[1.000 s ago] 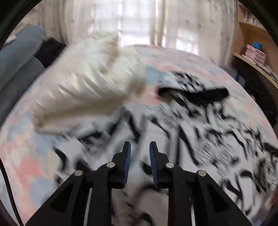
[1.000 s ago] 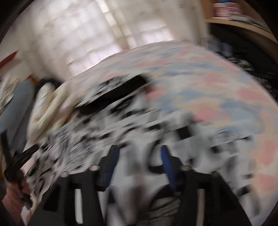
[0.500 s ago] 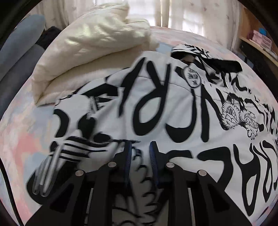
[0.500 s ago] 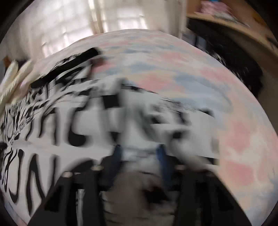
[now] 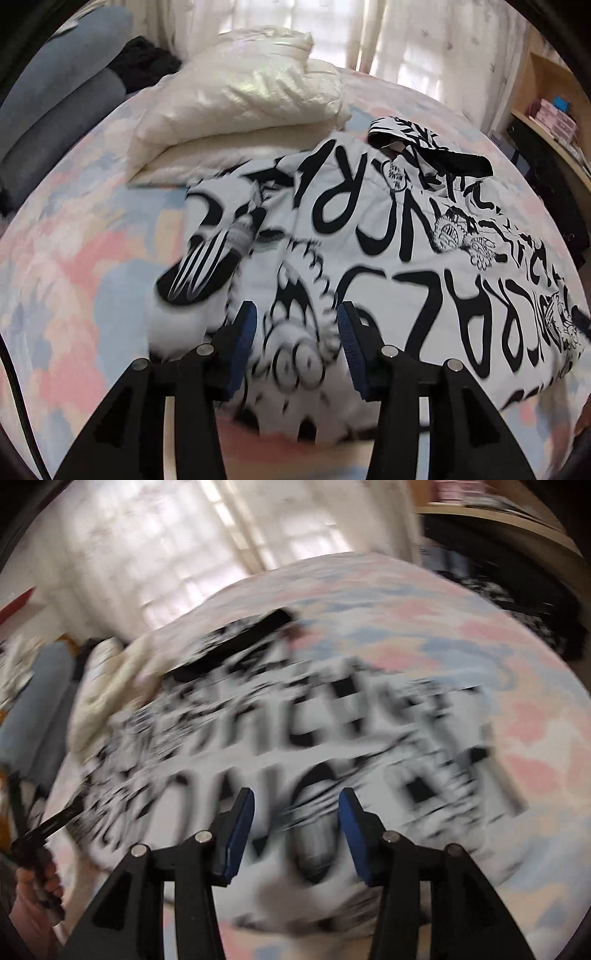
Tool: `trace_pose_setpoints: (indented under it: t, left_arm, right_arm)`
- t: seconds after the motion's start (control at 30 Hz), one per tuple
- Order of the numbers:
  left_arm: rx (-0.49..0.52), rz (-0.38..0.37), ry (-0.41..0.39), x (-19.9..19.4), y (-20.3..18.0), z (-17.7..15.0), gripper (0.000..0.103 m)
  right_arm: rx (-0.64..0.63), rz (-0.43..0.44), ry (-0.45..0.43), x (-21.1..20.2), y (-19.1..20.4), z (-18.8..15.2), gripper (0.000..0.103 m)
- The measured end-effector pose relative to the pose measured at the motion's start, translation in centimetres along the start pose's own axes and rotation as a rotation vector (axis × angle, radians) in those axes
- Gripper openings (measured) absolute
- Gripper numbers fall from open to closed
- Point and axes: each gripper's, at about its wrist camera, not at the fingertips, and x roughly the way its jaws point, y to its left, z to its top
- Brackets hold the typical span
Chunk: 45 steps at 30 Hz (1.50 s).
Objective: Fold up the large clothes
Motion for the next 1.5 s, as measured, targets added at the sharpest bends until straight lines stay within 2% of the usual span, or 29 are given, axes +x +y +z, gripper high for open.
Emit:
trace_pose_setpoints:
  t: [0.07,0.13,0.23,0.3,0.4,0.47,0.53,0.73,0.97,1.1,1.23,1.33,1.5]
  left_arm:
    - [-0.029,0.005,0.011,-0.2,0.8,-1.5,0.044]
    - [-0.051,0.001,0.028,0.5,1.7,-2.6,0.044]
    - [-0.045,-0.020,0.011,0.9,2.3,-3.5,0.043]
    - [-0.050,-0.032,0.009,0.9,2.6,-3.7,0.043]
    - [-0.069,-0.051,0.012,1.0,2.9,-3.6,0.043]
    - [-0.076,-0.056,0.012,1.0,2.9,-3.5,0.043]
    - [-0.080,-0.058,0.012,1.0,2.9,-3.5,0.043]
    - [-0.097,-0.065,0.024,0.6,2.9,-3.3,0.043]
    - [-0.157,-0.110,0.044,-0.9,3.6,-3.8,0.044]
    - [-0.148,-0.114,0.037,-2.0,3.5,-4.0,0.046]
    - [-0.091,-0.132,0.024,-3.3,2.0,-2.9,0.046]
    - [-0.029,-0.137,0.002,-4.2,0.3,-0.9,0.047]
    - [0.082,-0.114,-0.037,-5.1,-3.0,4.5,0.049]
  right_arm:
    - [-0.031,0.026,0.025,0.8,1.6,-1.2,0.048]
    - [-0.077,-0.001,0.059,2.1,2.5,-2.5,0.048]
    - [-0.084,-0.039,0.088,3.2,1.2,-3.8,0.047]
    - [-0.082,-0.103,0.067,2.7,-0.4,-3.9,0.046]
    - [-0.013,-0.228,0.039,1.5,-4.1,-3.5,0.046]
    - [0.068,-0.194,0.046,1.0,-6.5,-3.5,0.046]
    - [0.095,-0.165,0.042,0.5,-7.2,-3.7,0.046]
    - [0.023,-0.238,0.047,0.7,-5.4,-3.9,0.048]
    - [0.048,-0.212,0.038,0.5,-6.0,-4.1,0.048]
    - [0.029,-0.225,0.046,0.5,-5.5,-4.1,0.048]
    - [0.042,-0.205,0.072,0.3,-5.2,-3.5,0.050]
    - [0.055,-0.163,0.090,0.0,-4.8,-2.3,0.050]
    - [0.022,-0.139,0.097,-0.9,-3.3,2.7,0.050]
